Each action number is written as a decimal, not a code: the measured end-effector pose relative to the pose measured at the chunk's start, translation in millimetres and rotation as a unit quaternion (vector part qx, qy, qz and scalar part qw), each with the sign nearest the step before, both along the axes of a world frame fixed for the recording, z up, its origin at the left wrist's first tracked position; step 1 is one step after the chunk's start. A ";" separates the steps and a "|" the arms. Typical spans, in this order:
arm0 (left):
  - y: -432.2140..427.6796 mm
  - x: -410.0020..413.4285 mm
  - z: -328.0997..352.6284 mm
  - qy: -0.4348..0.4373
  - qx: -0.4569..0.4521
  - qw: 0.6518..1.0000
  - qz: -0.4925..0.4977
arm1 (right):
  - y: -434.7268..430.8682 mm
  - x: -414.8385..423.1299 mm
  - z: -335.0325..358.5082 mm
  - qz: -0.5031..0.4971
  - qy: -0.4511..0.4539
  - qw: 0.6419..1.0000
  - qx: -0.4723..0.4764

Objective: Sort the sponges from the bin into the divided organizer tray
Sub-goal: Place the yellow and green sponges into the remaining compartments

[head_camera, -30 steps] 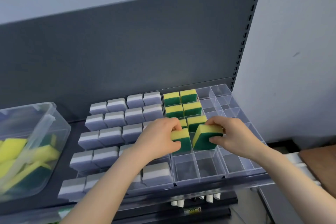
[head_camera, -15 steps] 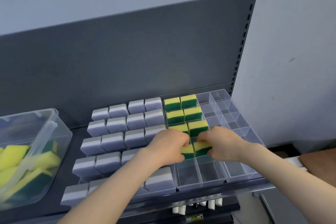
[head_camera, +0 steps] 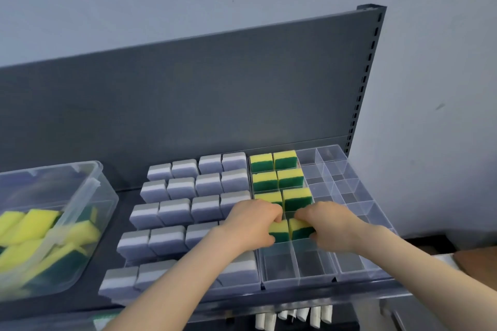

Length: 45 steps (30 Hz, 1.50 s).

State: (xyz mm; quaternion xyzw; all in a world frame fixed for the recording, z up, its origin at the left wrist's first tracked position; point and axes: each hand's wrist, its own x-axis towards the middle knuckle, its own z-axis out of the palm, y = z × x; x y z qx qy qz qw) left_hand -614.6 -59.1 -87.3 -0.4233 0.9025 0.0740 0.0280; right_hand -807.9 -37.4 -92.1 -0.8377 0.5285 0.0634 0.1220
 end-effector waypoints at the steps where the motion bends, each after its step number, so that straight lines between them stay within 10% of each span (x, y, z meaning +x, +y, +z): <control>1: 1.4 0.3 0.8 0.002 -0.003 1.000 0.005 | -0.7 -1.3 1.6 0.005 -0.003 1.000 0.008; 24: 65.4 133.7 67.1 0.098 -0.149 0.886 0.427 | -26.4 93.7 66.9 0.102 -0.189 0.968 -0.129; 45: 156.7 428.4 94.2 0.064 -0.152 0.822 0.545 | 22.0 356.6 97.0 0.124 -0.188 0.966 -0.130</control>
